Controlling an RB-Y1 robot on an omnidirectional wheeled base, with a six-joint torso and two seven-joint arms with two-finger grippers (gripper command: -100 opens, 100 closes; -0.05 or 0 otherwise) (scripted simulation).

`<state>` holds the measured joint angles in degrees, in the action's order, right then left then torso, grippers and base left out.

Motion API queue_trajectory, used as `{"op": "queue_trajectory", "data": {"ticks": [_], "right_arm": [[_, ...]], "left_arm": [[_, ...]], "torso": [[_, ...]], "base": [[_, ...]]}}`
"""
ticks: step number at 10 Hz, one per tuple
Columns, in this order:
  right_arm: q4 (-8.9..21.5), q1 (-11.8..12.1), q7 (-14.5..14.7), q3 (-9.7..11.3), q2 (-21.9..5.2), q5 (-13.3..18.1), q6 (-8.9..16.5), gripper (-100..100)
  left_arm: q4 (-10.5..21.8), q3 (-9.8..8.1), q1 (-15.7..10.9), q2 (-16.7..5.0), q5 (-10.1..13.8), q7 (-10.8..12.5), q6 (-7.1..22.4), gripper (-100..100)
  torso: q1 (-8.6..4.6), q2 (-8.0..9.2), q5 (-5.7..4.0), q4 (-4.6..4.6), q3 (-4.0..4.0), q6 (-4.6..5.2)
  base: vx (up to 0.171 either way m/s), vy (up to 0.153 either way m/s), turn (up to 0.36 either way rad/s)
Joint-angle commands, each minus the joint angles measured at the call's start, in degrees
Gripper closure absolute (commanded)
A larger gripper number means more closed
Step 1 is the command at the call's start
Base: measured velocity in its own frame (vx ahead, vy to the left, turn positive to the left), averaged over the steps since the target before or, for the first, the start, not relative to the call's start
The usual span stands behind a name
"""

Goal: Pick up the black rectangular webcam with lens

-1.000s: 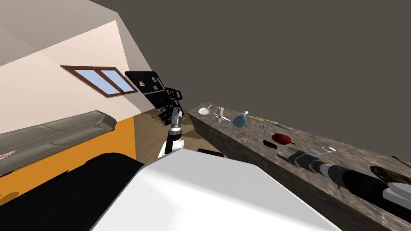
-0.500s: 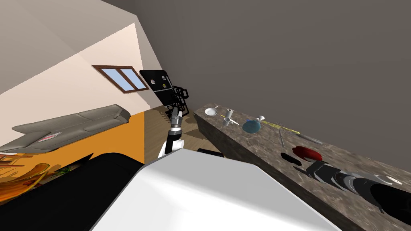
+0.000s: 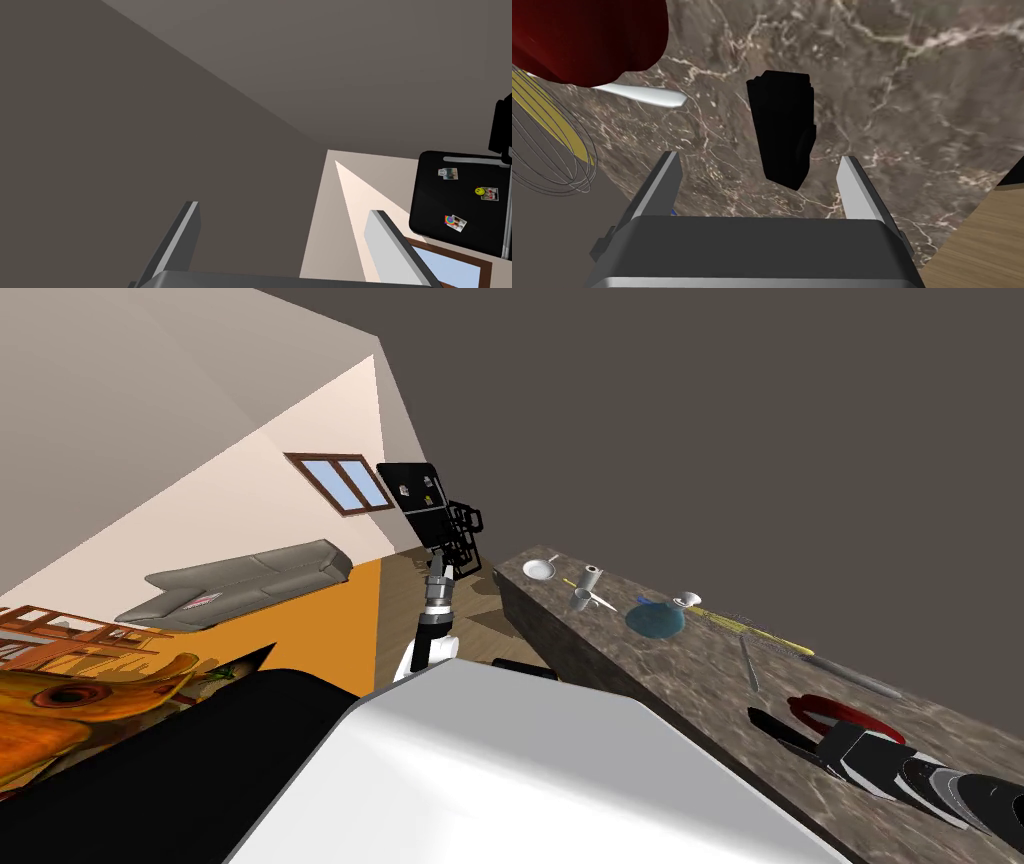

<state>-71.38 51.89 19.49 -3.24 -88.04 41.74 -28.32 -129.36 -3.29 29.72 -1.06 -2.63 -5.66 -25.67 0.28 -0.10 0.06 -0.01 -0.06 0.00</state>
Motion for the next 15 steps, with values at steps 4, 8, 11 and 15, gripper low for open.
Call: {"op": "queue_trajectory", "data": {"ticks": [4, 8, 11, 15], "right_arm": [[3.88, 2.86, -0.17, 1.65, 0.7, 3.71, -1.18, -100], [0.86, 4.82, -0.23, 1.19, 0.56, 3.54, 1.31, -100], [-2.35, 6.33, -0.48, 1.65, 0.34, 3.78, 4.13, -100], [-3.42, 6.83, -0.56, 1.8, 0.27, 3.86, 5.07, -100]], "left_arm": [[0.0, -0.01, 0.01, 0.0, 0.0, 0.0, 0.0, 0], [0.0, -0.01, 0.01, 0.0, 0.0, 0.0, 0.0, 0], [0.0, -0.01, 0.01, 0.0, 0.0, 0.0, 0.0, 0], [0.0, -0.01, 0.0, 0.0, 0.0, 0.0, 0.0, 0]], "torso": [[-0.08, 0.14, -0.01, 0.03, 0.08, 0.11], [-0.21, 0.3, -0.05, 0.08, 0.18, 0.11], [-0.16, 0.29, -0.04, 0.07, 0.17, 0.12], [-0.21, 0.34, -0.04, 0.08, 0.2, 0.1]], "base": [[0.052, 0.043, 0.15], [0.021, -0.002, 0.007], [0.016, 0.007, -0.048], [0.001, 0.001, -0.004]]}}
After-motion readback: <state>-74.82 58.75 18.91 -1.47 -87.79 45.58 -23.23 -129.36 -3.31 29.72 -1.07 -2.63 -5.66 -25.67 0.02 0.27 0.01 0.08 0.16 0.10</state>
